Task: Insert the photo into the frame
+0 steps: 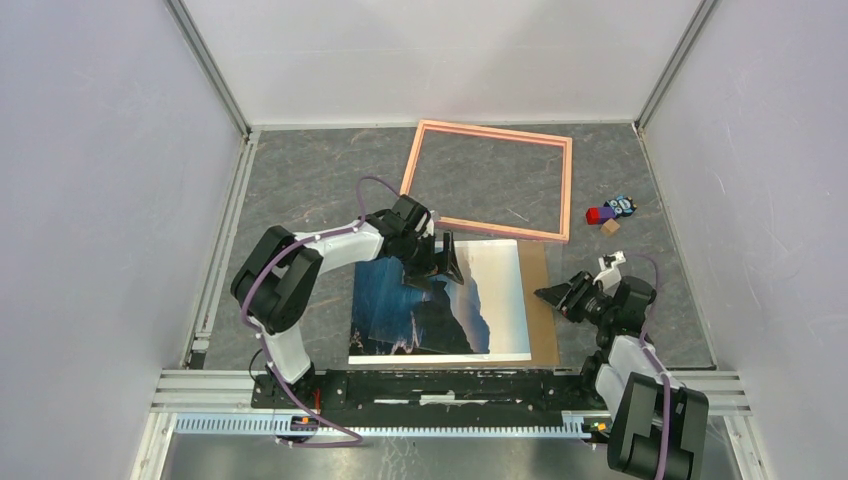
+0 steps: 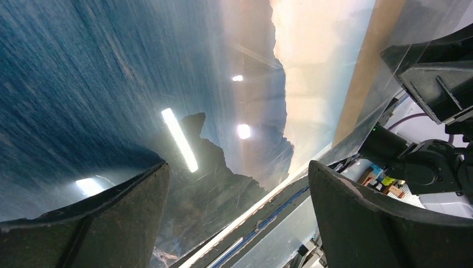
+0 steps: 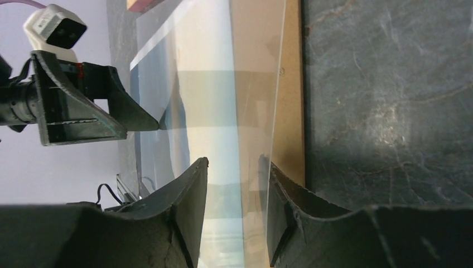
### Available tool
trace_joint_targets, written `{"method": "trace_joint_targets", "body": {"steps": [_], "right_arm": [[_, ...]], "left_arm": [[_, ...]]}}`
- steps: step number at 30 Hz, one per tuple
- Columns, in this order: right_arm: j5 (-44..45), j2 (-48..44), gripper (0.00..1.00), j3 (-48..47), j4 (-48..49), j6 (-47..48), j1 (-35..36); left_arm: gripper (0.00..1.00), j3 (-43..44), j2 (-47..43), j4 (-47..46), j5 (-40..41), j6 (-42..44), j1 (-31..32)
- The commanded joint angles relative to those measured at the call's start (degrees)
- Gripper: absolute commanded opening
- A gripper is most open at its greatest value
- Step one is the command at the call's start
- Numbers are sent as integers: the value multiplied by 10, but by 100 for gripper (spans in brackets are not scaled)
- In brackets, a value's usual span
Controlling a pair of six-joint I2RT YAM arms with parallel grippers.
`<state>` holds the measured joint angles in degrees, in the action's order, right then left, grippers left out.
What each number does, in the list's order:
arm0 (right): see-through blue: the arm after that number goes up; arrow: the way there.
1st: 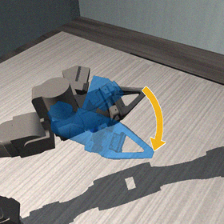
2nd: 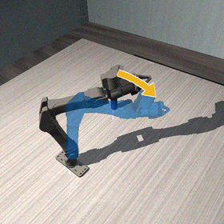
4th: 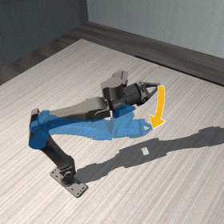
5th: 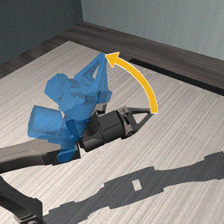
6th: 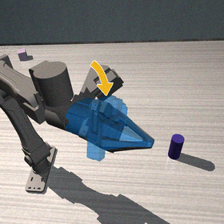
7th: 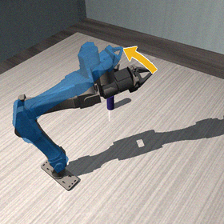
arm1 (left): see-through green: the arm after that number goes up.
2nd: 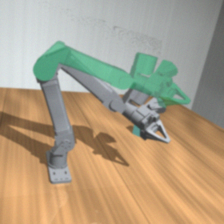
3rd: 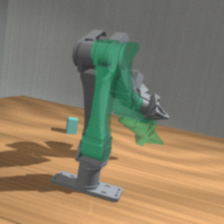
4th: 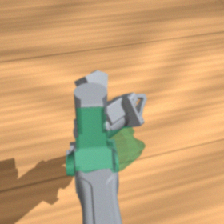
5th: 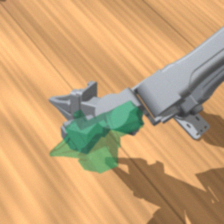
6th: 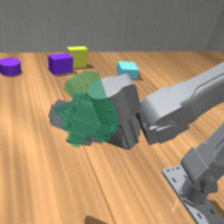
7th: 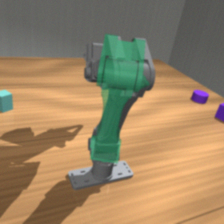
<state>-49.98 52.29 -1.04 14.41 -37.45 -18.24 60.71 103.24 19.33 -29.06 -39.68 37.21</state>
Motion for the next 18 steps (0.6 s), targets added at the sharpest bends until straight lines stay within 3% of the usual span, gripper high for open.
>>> {"method": "trace_joint_targets", "body": {"steps": [1,4,7,9,18], "right_arm": [[15,4,42,-8,-41,19,9],[-1,11,34,-20,-48,22,13],[-18,9,9,-27,-50,20,15],[-15,4,0,-33,-64,20,16],[-7,-93,0,-114,-211,92,28]], "left_arm": [[100,-6,-36,-5,22,7,6],[100,1,-75,-5,19,22,6],[100,7,-127,2,36,44,5],[100,7,-168,4,57,64,5],[100,-29,-348,-40,123,111,4]]}}
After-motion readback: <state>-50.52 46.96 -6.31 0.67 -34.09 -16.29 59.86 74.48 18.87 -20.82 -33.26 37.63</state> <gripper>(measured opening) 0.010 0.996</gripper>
